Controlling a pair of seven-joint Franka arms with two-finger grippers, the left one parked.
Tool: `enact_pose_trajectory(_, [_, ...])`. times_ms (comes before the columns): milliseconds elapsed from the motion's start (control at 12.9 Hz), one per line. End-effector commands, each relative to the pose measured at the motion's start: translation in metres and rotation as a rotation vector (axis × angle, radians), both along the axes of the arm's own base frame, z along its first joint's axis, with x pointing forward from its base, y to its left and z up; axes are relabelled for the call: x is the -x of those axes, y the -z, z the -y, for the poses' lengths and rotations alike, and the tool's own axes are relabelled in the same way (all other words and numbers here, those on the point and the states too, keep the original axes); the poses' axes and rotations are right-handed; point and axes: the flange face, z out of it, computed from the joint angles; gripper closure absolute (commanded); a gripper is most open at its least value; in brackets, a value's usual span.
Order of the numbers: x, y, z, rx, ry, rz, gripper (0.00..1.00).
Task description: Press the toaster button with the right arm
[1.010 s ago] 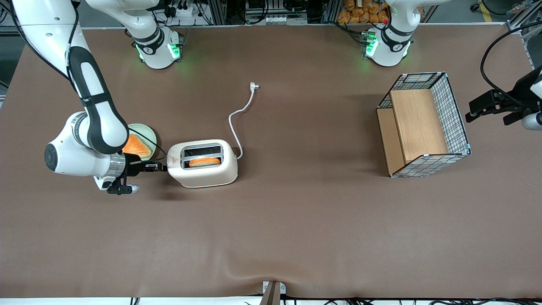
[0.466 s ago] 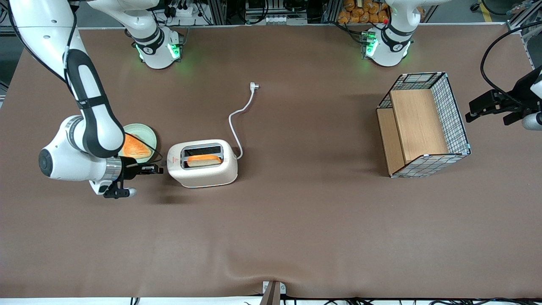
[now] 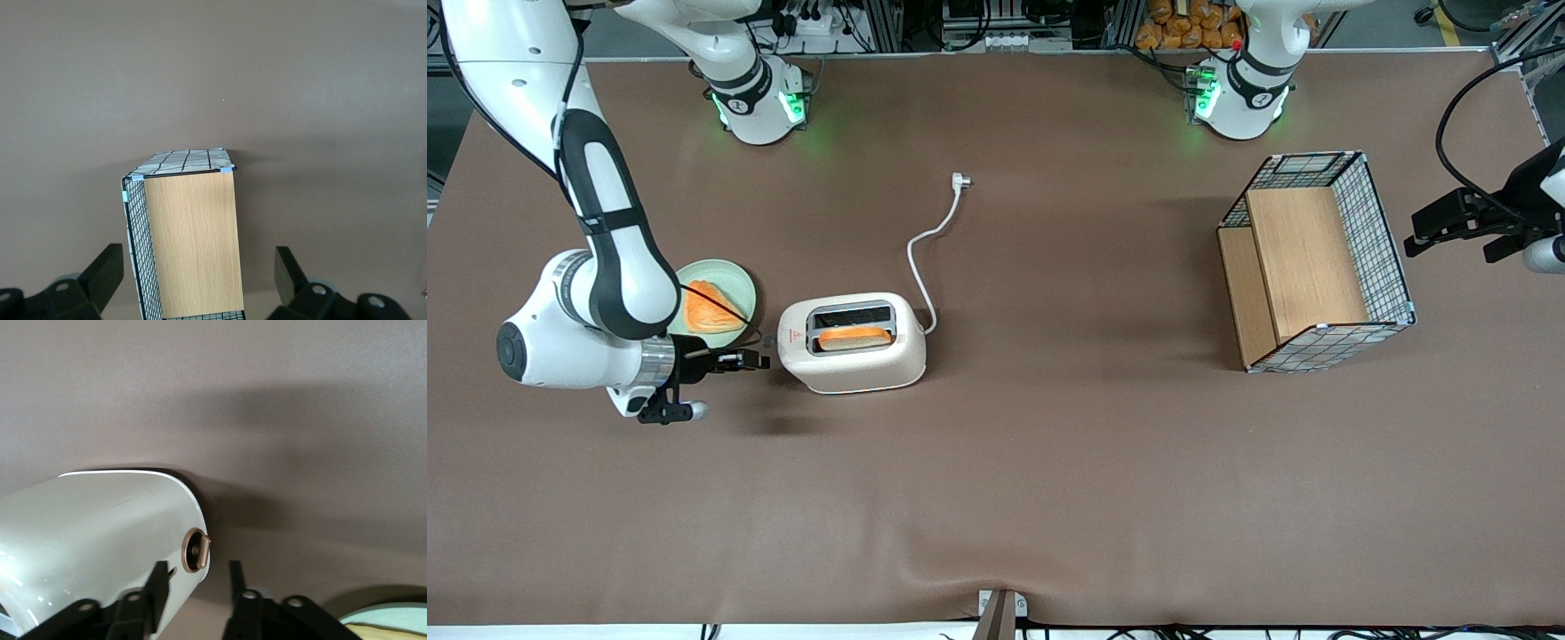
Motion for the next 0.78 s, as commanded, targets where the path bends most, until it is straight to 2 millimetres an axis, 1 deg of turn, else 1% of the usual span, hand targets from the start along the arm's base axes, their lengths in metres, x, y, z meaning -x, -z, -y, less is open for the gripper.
enact_pose_trajectory(0, [-0.013,-0.016,0.016,-0.016,-0.006,-0.011,0.0])
enact_pose_trajectory(155, [-0.02,-0.035,0.026,-0.026,-0.015,-0.018,0.0])
enact_pose_trajectory(233, [-0.024,-0.047,0.037,-0.02,-0.021,-0.017,0.0])
enact_pose_trajectory(311, [-0.029,-0.059,0.04,-0.008,-0.036,-0.009,0.0])
enact_pose_trajectory(466, [-0.029,-0.072,0.046,-0.001,-0.044,-0.004,0.0])
enact_pose_trajectory(544, [-0.028,-0.086,0.047,0.011,-0.049,0.017,0.0])
enact_pose_trajectory(699, [-0.028,-0.119,0.054,0.1,-0.09,0.065,0.0])
